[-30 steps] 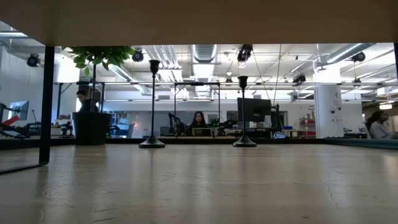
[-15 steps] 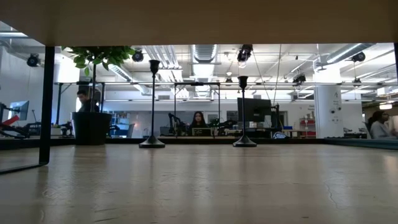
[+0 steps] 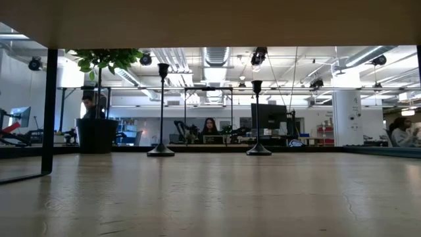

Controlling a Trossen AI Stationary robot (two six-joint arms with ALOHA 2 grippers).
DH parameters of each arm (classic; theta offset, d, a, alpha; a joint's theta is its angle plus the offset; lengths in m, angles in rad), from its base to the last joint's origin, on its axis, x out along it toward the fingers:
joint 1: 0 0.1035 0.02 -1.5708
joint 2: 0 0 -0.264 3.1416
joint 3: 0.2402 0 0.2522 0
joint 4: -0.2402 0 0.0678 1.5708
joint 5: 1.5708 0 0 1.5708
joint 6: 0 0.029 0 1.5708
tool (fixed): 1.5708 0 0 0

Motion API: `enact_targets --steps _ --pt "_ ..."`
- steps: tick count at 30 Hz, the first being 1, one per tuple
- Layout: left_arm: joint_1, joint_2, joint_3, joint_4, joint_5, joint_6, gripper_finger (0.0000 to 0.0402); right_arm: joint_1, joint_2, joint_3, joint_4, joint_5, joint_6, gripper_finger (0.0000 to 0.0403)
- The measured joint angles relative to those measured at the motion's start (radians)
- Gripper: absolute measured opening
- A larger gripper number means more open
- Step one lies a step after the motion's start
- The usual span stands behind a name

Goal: Pick & Place candle stick holders
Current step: Put the orange glass candle holder on the shelf

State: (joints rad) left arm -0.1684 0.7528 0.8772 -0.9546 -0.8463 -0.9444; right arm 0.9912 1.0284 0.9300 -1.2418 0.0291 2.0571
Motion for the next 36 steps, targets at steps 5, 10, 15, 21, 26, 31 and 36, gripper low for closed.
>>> enact_targets --steps 5,10,15,21,26,31,36 --pt "0.000 -0.014 0.000 0.004 0.008 0.008 0.0120 0.000 -0.034 -0.041 0.003 -0.008 0.048 0.0069" --pt "0.000 -0.029 0.000 0.005 0.018 0.008 0.0120 0.000 -0.050 -0.082 0.003 -0.030 0.068 0.0118" --pt "0.000 -0.037 0.000 0.005 0.019 0.009 0.0120 0.000 -0.031 -0.114 0.003 -0.055 0.033 0.0159" --pt "0.000 -0.039 0.000 0.005 0.019 0.020 0.0120 0.000 -0.032 -0.133 0.010 -0.056 0.038 0.0170" --pt "0.000 -0.039 0.000 0.005 0.018 0.028 0.0120 0.000 -0.031 -0.148 0.037 -0.056 0.038 0.0158" --pt "0.000 -0.039 0.000 0.005 0.018 0.029 0.0120 0.011 -0.031 -0.149 0.053 -0.092 0.040 0.0143" --pt "0.000 -0.039 0.000 0.005 0.018 0.029 0.0120 0.044 -0.031 -0.151 0.078 -0.101 0.085 0.0132"
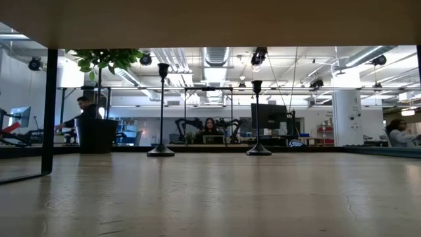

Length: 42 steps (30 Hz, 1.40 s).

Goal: Pick & Place candle stick holders
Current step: Put the orange glass candle holder on the shelf

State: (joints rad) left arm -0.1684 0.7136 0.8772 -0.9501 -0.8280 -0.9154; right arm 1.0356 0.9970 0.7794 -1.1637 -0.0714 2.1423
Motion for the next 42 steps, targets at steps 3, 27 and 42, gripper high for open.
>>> enact_targets --steps 3,27,42 --pt "0.000 0.000 0.000 0.000 0.000 0.000 0.0120 0.016 0.003 -0.012 0.024 0.002 0.018 0.0128" --pt "0.000 0.000 0.000 0.001 0.015 -0.006 0.0120 0.025 0.004 -0.158 0.237 0.034 -0.004 0.0024" --pt "0.000 0.000 0.000 0.001 0.016 -0.002 0.0120 0.019 0.007 0.205 -0.234 0.276 -0.033 0.0023"
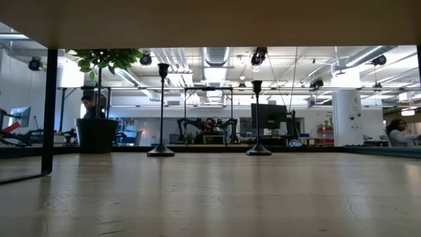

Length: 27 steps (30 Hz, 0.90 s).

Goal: Pick & Place candle stick holders
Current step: Put the orange glass candle holder on the shelf

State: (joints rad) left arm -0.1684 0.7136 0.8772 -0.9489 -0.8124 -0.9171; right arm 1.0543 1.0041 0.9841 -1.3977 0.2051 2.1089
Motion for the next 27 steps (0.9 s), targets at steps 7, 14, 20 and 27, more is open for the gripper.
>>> enact_targets --steps 7,14,20,27 --pt "0.000 0.000 0.000 0.025 0.000 0.002 0.0120 -0.108 0.062 0.294 -0.168 0.388 -0.235 0.0023" --pt "0.000 -0.001 0.000 0.067 0.004 0.026 0.0120 -0.331 0.200 0.582 -0.169 0.494 -0.705 0.0023" --pt "0.000 -0.006 0.000 0.082 0.004 0.054 0.0120 -0.444 0.345 0.868 -0.094 0.468 -1.066 0.0023" --pt "0.000 -0.010 0.000 0.083 0.020 0.056 0.0120 -0.531 0.535 1.197 -0.056 0.253 -1.348 0.0023"
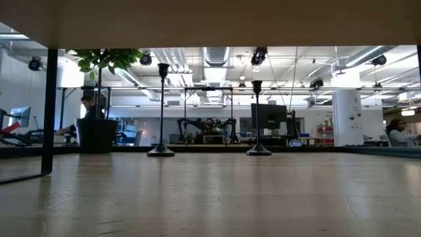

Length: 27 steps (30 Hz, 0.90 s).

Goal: Pick & Place candle stick holders
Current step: Put the orange glass candle holder on the shelf

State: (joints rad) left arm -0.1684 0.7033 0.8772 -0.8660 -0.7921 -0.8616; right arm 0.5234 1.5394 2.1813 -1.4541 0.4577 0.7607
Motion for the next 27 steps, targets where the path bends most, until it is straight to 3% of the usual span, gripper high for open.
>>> enact_targets --steps 5,10,17,23,27 --pt "0.000 0.000 0.000 0.000 0.002 -0.027 0.0120 -0.030 0.136 0.176 0.001 -0.196 -0.127 0.0023" --pt "0.000 0.000 0.000 0.010 0.001 -0.053 0.0120 -0.032 0.177 0.148 0.080 -0.373 -0.168 0.0023" --pt "0.000 -0.002 0.000 0.029 0.005 -0.037 0.0120 -0.015 0.207 0.173 0.098 -0.393 -0.276 0.0023" --pt "0.000 0.000 0.000 0.032 0.017 -0.037 0.0120 -0.016 0.216 0.173 0.136 -0.505 -0.336 0.0023" --pt "0.000 0.001 0.000 0.033 0.028 -0.049 0.0120 -0.015 0.233 0.175 0.141 -0.525 -0.350 0.0023"
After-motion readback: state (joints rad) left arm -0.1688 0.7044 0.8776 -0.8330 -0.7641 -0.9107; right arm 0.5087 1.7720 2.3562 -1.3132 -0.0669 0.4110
